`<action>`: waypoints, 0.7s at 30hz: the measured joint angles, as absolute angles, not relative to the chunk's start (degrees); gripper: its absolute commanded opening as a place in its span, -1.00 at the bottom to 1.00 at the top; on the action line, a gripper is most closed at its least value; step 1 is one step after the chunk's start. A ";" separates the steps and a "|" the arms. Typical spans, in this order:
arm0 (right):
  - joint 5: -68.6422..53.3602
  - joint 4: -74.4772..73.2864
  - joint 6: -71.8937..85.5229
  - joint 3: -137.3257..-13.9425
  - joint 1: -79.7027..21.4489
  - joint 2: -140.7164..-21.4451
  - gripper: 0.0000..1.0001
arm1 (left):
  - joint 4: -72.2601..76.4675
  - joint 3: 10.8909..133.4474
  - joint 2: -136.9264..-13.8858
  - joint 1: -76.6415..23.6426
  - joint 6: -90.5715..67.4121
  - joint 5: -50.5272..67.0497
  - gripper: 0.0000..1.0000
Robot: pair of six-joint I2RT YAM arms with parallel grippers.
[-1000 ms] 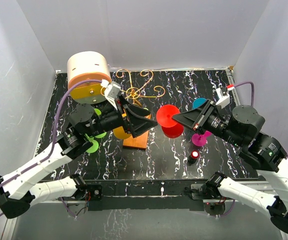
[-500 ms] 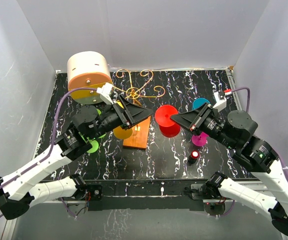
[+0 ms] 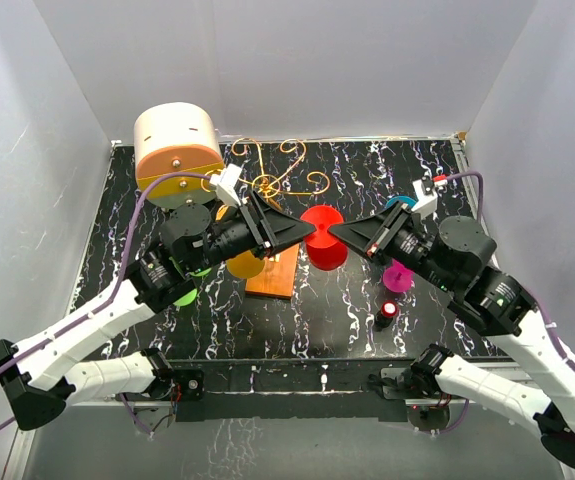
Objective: Place the wine glass upside down on the wine glass rack
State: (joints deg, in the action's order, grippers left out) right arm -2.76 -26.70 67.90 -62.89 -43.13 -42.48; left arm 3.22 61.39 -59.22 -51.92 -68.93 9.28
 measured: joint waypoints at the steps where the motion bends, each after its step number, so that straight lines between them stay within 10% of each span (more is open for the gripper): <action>1: -2.94 -26.44 67.90 -62.87 -43.13 -42.76 -1.00 | 3.22 61.39 -59.29 -51.92 -68.97 9.39 -0.24; 11: -3.40 -24.12 68.01 -61.98 -43.13 -44.91 -1.00 | 1.23 62.30 -59.22 -51.94 -67.09 6.92 -1.00; 21: -4.01 -19.86 68.34 -61.98 -43.11 -46.28 -1.00 | -1.43 65.36 -58.87 -51.99 -66.54 3.84 -0.88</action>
State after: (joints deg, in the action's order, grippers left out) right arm -4.01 -19.86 68.34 -61.98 -43.11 -46.28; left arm -1.43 65.36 -58.87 -51.99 -66.54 3.84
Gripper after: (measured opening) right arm 0.030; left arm 0.025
